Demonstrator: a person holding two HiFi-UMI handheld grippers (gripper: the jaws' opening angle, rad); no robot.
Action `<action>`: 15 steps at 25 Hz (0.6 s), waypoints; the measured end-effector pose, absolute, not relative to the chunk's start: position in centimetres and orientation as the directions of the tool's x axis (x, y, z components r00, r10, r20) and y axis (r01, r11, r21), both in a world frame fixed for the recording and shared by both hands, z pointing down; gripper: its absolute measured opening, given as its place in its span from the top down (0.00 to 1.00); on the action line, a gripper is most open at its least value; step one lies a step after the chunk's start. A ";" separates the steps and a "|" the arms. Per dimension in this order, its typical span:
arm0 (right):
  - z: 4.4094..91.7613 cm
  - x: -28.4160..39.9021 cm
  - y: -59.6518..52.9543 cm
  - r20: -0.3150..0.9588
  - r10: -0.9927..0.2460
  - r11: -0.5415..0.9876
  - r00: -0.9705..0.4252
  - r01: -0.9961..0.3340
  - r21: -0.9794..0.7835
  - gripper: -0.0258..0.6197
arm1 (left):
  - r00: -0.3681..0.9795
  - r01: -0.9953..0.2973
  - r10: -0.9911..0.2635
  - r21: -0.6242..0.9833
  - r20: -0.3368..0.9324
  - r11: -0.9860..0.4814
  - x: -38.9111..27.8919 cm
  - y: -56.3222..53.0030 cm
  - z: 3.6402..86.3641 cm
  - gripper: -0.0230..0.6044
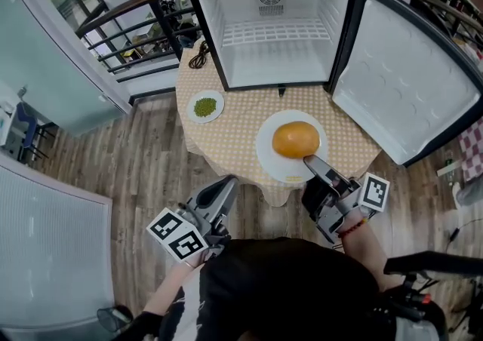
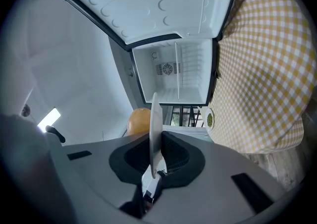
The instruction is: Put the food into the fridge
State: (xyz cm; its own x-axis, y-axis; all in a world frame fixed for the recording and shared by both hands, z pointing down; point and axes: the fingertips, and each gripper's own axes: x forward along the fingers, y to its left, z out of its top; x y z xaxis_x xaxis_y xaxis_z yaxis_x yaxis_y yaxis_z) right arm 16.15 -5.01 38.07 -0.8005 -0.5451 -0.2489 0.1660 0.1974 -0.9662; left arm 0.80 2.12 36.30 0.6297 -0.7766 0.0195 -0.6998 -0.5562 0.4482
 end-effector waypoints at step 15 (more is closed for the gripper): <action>37.6 16.3 -6.6 -0.227 -0.528 0.195 -0.819 0.143 -0.970 0.91 | 0.625 -0.693 -0.780 0.443 -0.025 -0.569 1.3 -0.9 35.3 0.94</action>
State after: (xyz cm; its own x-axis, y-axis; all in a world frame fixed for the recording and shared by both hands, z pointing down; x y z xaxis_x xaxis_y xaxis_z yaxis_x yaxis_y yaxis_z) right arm 16.30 -6.58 37.56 -0.8187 -0.5276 -0.2268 0.1429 0.1953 -0.9703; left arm 1.26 -0.90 35.29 0.6253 -0.7800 -0.0247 -0.6927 -0.5693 0.4428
